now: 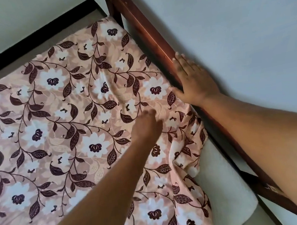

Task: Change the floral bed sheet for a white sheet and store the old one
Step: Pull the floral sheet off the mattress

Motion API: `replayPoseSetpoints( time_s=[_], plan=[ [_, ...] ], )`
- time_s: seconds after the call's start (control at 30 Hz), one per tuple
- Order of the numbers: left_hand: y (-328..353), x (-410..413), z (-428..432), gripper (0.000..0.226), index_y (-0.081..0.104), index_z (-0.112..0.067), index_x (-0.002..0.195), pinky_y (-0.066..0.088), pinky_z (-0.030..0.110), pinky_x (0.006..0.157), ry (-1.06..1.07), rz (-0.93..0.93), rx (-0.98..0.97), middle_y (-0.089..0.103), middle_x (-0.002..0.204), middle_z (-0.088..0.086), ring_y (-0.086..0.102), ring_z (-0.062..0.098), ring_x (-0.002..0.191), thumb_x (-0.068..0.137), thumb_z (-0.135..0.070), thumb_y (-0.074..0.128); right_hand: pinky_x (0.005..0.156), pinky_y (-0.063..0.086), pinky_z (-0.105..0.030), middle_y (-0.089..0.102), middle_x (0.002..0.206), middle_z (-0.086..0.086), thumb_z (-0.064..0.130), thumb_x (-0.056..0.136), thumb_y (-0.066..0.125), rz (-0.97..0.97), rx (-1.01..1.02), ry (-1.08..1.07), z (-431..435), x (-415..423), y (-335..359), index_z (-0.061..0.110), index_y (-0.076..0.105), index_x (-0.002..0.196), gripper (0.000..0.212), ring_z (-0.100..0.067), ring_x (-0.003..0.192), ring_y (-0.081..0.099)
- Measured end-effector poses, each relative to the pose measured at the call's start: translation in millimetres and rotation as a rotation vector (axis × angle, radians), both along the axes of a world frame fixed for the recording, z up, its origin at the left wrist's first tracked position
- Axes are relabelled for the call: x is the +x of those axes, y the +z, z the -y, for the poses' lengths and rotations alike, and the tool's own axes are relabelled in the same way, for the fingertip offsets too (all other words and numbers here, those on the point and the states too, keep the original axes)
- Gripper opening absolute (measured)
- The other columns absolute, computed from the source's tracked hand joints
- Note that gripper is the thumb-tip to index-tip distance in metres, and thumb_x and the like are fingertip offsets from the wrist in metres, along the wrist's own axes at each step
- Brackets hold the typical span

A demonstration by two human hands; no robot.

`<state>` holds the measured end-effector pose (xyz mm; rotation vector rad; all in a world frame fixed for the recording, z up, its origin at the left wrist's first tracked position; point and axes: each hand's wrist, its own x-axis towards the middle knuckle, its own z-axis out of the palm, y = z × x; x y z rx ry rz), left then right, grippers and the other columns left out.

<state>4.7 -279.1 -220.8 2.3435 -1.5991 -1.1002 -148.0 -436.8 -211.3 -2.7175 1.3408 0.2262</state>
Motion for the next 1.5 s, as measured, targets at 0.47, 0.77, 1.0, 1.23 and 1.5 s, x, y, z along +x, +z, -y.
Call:
replayPoseSetpoints(
  time_s=[0.47,0.77,1.0,1.23,1.5],
  plan=[
    [-58.5,111.3,154.2,0.041,0.057,-0.012,0.133,0.043,0.038,0.104,0.172,0.406,-0.209,0.056,0.139,0.006,0.046,0.027,0.131,0.095,-0.027,0.065,0.124,0.024,-0.049,0.001,0.171,-0.009,0.057,0.099,0.044,-0.003,-0.031,0.017,-11.7,-7.1,-8.2,0.012,0.004,0.163,0.088,-0.025,0.157,0.008],
    [-47.7,95.4,166.9,0.014,0.055,-0.011,0.102,0.044,0.034,0.066,0.296,0.304,-0.362,0.065,0.087,0.009,0.059,0.025,0.081,0.102,-0.005,0.043,0.124,0.025,-0.049,0.0,0.171,-0.01,0.055,0.099,0.043,-0.037,-0.021,0.007,-1.3,-10.8,-11.9,0.011,0.003,0.163,0.088,-0.025,0.157,0.007],
    [2.2,64.8,103.3,0.019,0.047,-0.008,0.109,0.041,0.032,0.059,0.59,-0.122,-0.34,0.063,0.088,0.003,0.062,0.025,0.078,0.105,-0.026,0.046,0.125,0.023,-0.048,0.001,0.171,-0.01,0.056,0.098,0.045,-0.018,-0.01,0.008,5.8,-8.6,-9.8,0.01,0.005,0.163,0.089,-0.025,0.157,0.008],
    [29.3,100.9,25.0,0.022,0.073,-0.019,0.107,0.053,0.033,0.06,0.467,0.026,-0.047,0.073,0.084,0.001,0.066,0.023,0.069,0.094,-0.034,0.065,0.124,0.025,-0.048,0.004,0.171,-0.01,0.055,0.096,0.047,-0.017,-0.007,0.005,10.5,-12.3,-7.4,0.009,0.009,0.162,0.089,-0.025,0.157,0.011],
    [114.3,144.8,20.8,0.018,0.048,-0.042,0.082,0.043,0.035,0.067,0.953,-0.131,-0.951,0.05,0.079,-0.013,0.048,0.009,0.074,0.099,-0.045,0.044,0.122,0.029,-0.047,0.01,0.17,-0.011,0.053,0.096,0.053,0.046,-0.047,-0.008,4.4,-9.0,-11.6,0.008,0.014,0.162,0.089,-0.025,0.156,0.017]
  ],
)
